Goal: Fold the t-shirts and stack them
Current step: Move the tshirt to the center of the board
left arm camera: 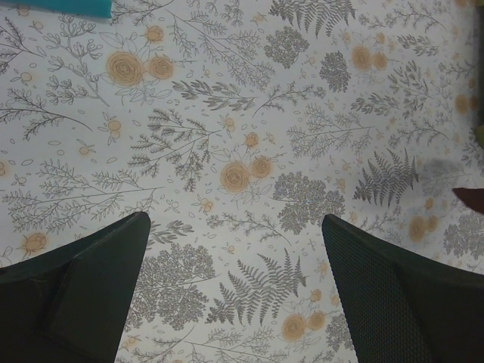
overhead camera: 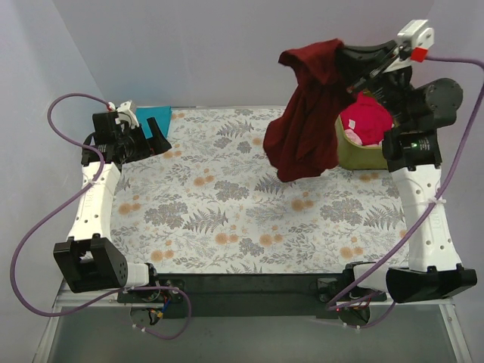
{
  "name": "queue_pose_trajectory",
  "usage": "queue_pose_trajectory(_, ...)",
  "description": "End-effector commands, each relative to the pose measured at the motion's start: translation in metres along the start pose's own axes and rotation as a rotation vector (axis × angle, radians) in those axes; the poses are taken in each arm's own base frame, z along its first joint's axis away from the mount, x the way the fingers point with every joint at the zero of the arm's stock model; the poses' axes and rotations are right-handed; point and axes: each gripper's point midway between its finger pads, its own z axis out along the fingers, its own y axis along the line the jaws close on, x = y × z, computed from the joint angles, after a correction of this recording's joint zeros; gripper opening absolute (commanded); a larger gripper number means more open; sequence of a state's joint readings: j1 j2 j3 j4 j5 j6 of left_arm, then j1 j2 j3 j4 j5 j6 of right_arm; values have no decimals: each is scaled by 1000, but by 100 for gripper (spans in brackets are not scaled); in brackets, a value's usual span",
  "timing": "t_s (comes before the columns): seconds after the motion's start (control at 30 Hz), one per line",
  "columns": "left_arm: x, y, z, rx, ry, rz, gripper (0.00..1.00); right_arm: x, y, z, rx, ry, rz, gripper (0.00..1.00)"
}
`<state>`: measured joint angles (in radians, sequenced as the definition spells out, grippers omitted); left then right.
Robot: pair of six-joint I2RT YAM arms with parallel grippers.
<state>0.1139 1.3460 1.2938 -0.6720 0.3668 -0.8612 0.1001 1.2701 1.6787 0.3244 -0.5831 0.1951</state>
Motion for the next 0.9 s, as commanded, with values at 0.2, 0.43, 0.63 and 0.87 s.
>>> queue_pose_trajectory(0.2,1,-7,-9,32,-16,31,98,86,79,-21,-129,183,149,1)
queue_pose_trajectory(0.43,11,-17,-15,99,20,102,98,200,165,-54,-373,545,342,98)
queue_pose_trajectory(0.63,34,-37,-26,259,93,217,98,258,151,-91,-324,782,340,98)
queue_pose_trajectory(0.87,104,-71,-33,506,288,362,98,342,147,-181,-282,1139,433,91)
